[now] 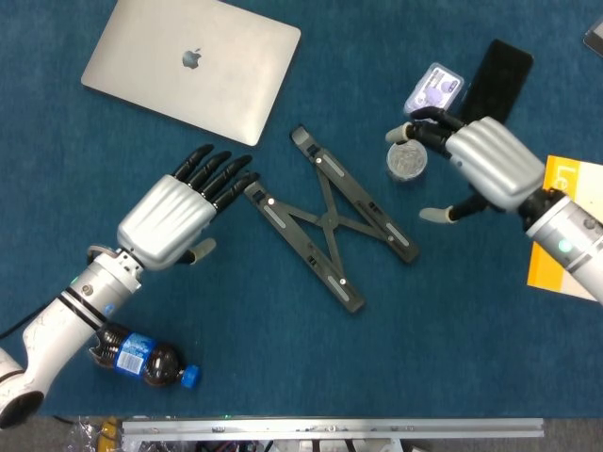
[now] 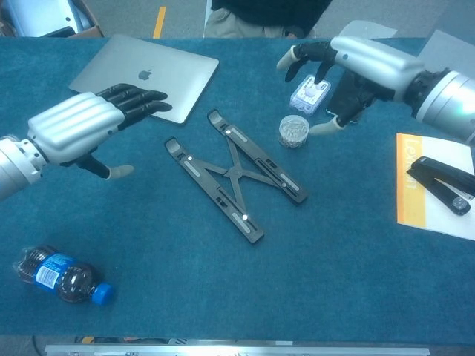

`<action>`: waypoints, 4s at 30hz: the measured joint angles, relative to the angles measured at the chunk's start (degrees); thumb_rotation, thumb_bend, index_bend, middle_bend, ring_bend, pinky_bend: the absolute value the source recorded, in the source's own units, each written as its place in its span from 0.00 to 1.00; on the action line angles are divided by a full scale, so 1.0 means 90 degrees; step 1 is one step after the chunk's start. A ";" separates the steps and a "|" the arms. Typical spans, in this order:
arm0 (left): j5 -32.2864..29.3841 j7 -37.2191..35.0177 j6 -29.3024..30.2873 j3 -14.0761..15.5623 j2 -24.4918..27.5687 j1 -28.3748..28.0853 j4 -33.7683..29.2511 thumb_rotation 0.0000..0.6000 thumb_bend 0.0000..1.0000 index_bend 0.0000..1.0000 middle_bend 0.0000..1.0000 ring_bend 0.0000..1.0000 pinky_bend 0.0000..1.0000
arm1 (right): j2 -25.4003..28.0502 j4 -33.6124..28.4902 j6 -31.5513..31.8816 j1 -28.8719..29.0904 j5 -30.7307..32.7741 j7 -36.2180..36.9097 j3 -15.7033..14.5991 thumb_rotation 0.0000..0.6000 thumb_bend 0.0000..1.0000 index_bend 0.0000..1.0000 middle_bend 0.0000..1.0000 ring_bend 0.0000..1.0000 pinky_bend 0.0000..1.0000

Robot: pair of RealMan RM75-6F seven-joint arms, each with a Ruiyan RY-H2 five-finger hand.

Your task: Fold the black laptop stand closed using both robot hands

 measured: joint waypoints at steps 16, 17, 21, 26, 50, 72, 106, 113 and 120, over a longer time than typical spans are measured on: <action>-0.0128 0.0143 -0.0680 -0.0057 -0.0279 -0.0432 0.0463 1.00 0.26 0.00 0.00 0.00 0.00 | -0.0958 0.2293 0.1733 -0.0100 -0.2266 -0.0773 -0.0893 1.00 0.00 0.00 0.13 0.01 0.17; -0.0229 0.0125 -0.0768 -0.0082 -0.0282 -0.0465 0.0457 1.00 0.26 0.00 0.00 0.00 0.00 | -0.1007 0.2435 0.1813 -0.0095 -0.2352 -0.0787 -0.0936 1.00 0.00 0.00 0.11 0.01 0.17; -0.0658 0.0151 -0.1086 -0.0180 -0.0296 -0.0568 0.0429 1.00 0.26 0.00 0.00 0.00 0.01 | -0.1168 0.2896 0.2008 -0.0066 -0.2605 -0.0816 -0.1086 1.00 0.00 0.00 0.07 0.00 0.15; -0.1297 0.0414 -0.1488 -0.0331 -0.0366 -0.0732 0.0405 1.00 0.26 0.00 0.00 0.00 0.00 | -0.1387 0.3460 0.2116 -0.0020 -0.2813 -0.0791 -0.1305 1.00 0.00 0.00 0.05 0.00 0.14; -0.2457 0.0867 -0.1888 -0.0427 -0.0827 -0.1082 0.0467 1.00 0.26 0.00 0.00 0.00 0.00 | -0.3086 0.6252 0.2734 0.0231 -0.3153 -0.0679 -0.1724 1.00 0.00 0.00 0.00 0.00 0.06; -0.3070 0.0673 -0.1978 -0.0461 -0.1311 -0.1264 0.0802 1.00 0.26 0.00 0.00 0.00 0.00 | -0.3970 0.7290 0.2758 0.0450 -0.3003 -0.0756 -0.1948 1.00 0.00 0.00 0.00 0.00 0.05; -0.2928 0.0343 -0.1888 -0.0318 -0.1456 -0.1268 0.0849 1.00 0.26 0.00 0.00 0.00 0.00 | -0.4594 0.7432 0.2884 0.0709 -0.2797 -0.0801 -0.2110 1.00 0.00 0.00 0.00 0.00 0.05; -0.2881 0.0322 -0.1865 -0.0301 -0.1478 -0.1271 0.0810 1.00 0.26 0.00 0.00 0.00 0.00 | -0.4709 0.7457 0.2884 0.0739 -0.2749 -0.0838 -0.2102 1.00 0.00 0.00 0.00 0.00 0.05; -0.2844 0.0297 -0.1851 -0.0292 -0.1499 -0.1272 0.0774 1.00 0.26 0.00 0.00 0.00 0.00 | -0.4814 0.7476 0.2875 0.0758 -0.2701 -0.0879 -0.2089 1.00 0.00 0.00 0.00 0.00 0.05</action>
